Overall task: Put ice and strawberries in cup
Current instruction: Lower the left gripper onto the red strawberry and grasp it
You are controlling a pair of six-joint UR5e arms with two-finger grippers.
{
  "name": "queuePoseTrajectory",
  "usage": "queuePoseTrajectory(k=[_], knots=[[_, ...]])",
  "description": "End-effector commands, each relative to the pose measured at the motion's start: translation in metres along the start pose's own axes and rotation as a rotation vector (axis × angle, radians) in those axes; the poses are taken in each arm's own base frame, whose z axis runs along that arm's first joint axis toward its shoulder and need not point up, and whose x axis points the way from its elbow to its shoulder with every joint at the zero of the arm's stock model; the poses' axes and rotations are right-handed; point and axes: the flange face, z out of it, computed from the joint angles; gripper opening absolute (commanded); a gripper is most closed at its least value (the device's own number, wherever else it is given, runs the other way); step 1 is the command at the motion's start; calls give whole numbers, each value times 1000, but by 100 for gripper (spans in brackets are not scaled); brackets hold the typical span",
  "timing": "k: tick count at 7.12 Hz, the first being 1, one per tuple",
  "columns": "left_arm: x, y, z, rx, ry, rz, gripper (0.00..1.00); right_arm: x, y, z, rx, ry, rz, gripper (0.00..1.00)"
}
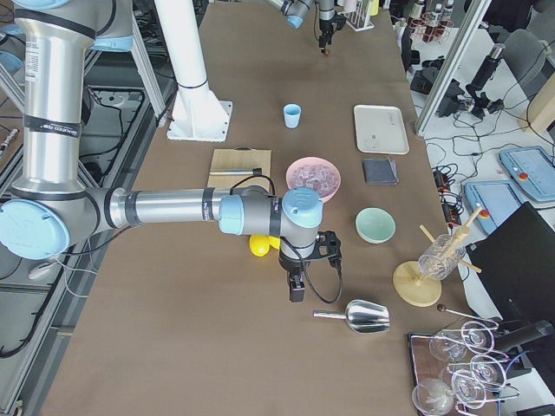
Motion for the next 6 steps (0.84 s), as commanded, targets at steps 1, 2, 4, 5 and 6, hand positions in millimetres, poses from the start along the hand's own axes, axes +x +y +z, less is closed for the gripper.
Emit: queuePoseTrajectory(k=[1, 2, 4, 5, 6], knots=[[-6, 4, 7, 16, 6, 8, 85, 0, 0, 0, 1, 0, -1, 100], [-4, 3, 5, 21, 8, 9, 82, 0, 1, 0, 0, 0, 0, 100], [-2, 2, 4, 24, 10, 14, 67, 0, 1, 0, 0, 0, 0, 100], [-3, 3, 5, 22, 9, 13, 67, 0, 1, 0, -2, 1, 1, 100], [-2, 3, 6, 21, 9, 14, 67, 1, 1, 1, -2, 1, 1, 100]])
